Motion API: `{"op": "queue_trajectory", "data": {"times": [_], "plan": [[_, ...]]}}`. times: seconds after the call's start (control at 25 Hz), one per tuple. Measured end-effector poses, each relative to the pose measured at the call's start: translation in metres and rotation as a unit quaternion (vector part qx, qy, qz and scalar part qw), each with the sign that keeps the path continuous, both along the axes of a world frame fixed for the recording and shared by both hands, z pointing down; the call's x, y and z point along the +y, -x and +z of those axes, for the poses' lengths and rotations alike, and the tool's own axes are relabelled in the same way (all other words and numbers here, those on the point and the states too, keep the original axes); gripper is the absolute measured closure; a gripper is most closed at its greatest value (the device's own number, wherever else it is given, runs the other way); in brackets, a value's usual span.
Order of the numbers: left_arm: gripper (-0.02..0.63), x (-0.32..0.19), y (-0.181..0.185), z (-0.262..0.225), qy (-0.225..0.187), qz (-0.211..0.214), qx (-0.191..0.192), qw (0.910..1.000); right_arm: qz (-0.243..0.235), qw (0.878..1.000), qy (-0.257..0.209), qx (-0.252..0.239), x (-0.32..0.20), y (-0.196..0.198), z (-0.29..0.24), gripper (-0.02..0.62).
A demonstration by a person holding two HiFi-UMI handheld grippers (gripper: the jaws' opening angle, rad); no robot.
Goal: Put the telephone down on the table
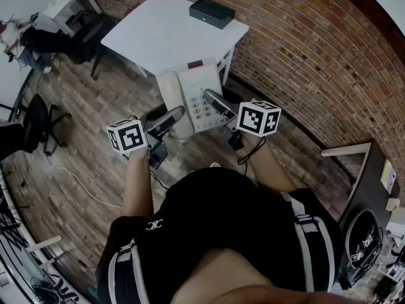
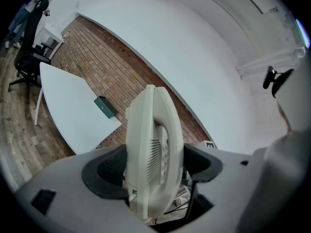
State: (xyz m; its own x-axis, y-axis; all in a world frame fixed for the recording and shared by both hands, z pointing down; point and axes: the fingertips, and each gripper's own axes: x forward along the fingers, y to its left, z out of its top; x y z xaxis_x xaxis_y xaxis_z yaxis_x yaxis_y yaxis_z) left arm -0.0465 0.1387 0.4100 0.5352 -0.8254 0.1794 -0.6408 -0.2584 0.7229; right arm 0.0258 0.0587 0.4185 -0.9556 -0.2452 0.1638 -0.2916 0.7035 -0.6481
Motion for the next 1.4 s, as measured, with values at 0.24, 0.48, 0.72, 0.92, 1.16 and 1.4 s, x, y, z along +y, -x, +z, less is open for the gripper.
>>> {"op": "queue_trajectory", "data": {"times": [0.24,0.48,0.72,0.92,1.16,1.4], "plan": [[0.242,0.002,-0.001,0.000,0.003,-0.004,-0.002,1.0000,0.000,1.000,-0.001,0.001,0.001,-0.003,-0.003,0.371],[0.242,0.002,-0.002,-0.003,0.001,-0.007,-0.005,1.0000,0.000,1.000,0.002,-0.005,0.001,-0.003,-0.004,0.371],[0.242,-0.003,-0.014,-0.001,0.000,-0.007,-0.011,0.9999,0.006,1.000,0.007,-0.011,-0.002,-0.016,-0.001,0.371],[0.242,0.001,-0.009,-0.002,-0.003,-0.010,-0.010,0.9999,-0.003,1.000,0.000,-0.009,0.000,-0.009,-0.004,0.371],[0.242,-0.011,-0.040,0.005,-0.009,-0.030,-0.012,0.9994,-0.020,1.000,-0.006,-0.013,-0.015,-0.037,0.002,0.371],[0.242,-0.019,-0.046,0.004,-0.009,-0.037,-0.015,0.9992,-0.031,0.999,-0.010,-0.014,-0.024,-0.041,0.001,0.371]]}}
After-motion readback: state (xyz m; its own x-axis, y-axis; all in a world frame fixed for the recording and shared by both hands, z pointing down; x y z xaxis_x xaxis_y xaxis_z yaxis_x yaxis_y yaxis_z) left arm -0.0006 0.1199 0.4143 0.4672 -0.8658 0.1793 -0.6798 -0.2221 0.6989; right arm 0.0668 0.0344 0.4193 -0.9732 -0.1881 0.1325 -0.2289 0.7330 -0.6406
